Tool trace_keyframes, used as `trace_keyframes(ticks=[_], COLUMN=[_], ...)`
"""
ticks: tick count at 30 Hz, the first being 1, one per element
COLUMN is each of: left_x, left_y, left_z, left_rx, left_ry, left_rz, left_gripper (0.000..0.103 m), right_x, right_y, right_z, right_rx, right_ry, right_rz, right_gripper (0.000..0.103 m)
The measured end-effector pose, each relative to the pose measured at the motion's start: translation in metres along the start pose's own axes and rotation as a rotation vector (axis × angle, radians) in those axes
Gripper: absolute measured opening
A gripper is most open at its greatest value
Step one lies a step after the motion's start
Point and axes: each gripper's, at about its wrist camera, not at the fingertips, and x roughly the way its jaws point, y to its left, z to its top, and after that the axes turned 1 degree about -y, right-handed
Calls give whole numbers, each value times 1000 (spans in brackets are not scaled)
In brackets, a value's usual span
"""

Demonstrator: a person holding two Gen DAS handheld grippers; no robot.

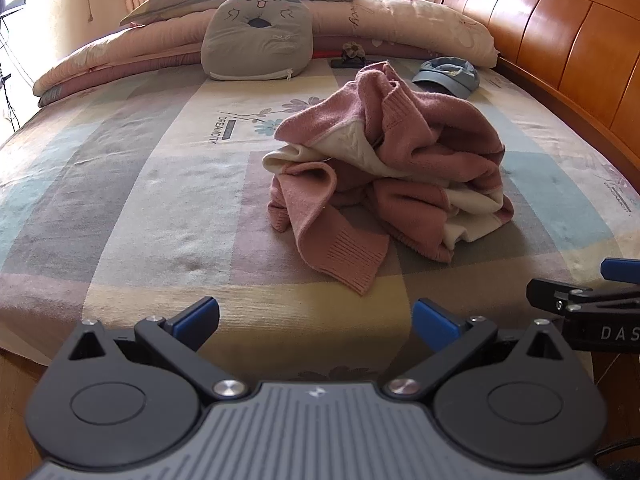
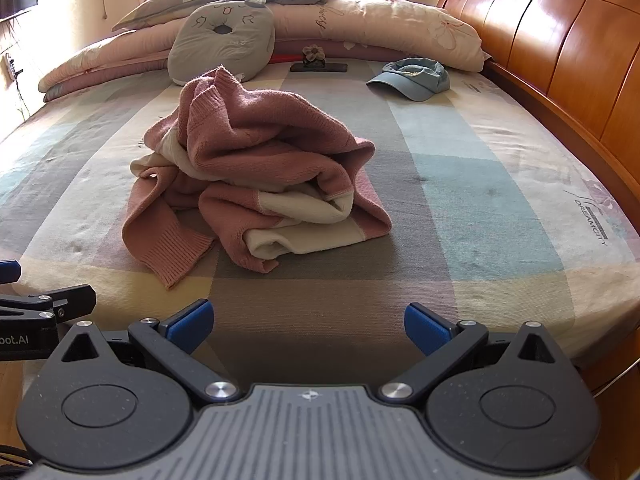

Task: Fold clothes
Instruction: 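Move both tools toward the crumpled pink and cream sweater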

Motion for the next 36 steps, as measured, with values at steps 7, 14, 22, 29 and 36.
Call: trace_keyframes(ticks=[7, 14, 22, 29, 36], left_x=[1, 2, 3, 7, 10], left_y=[1, 2, 3, 4, 3], left_z=[0, 1, 1, 2, 2], left_rx=[-7, -13, -24, -27, -22], left_ry=[-6, -12, -21, -8, -8], left_rz=[-9, -19, -20, -17, -25], left_gripper=[102, 102, 102, 102, 102], right_x=[1, 1, 2, 5, 7], right_y=[0, 0, -1, -1, -1], right_z=[0, 1, 0, 1, 2], right_rx=[-2, 0, 3, 4, 4], right_ry=[2, 2, 2, 11, 16], right_rz=[2, 8, 17, 24, 27], right_gripper=[103, 103, 103, 103, 103])
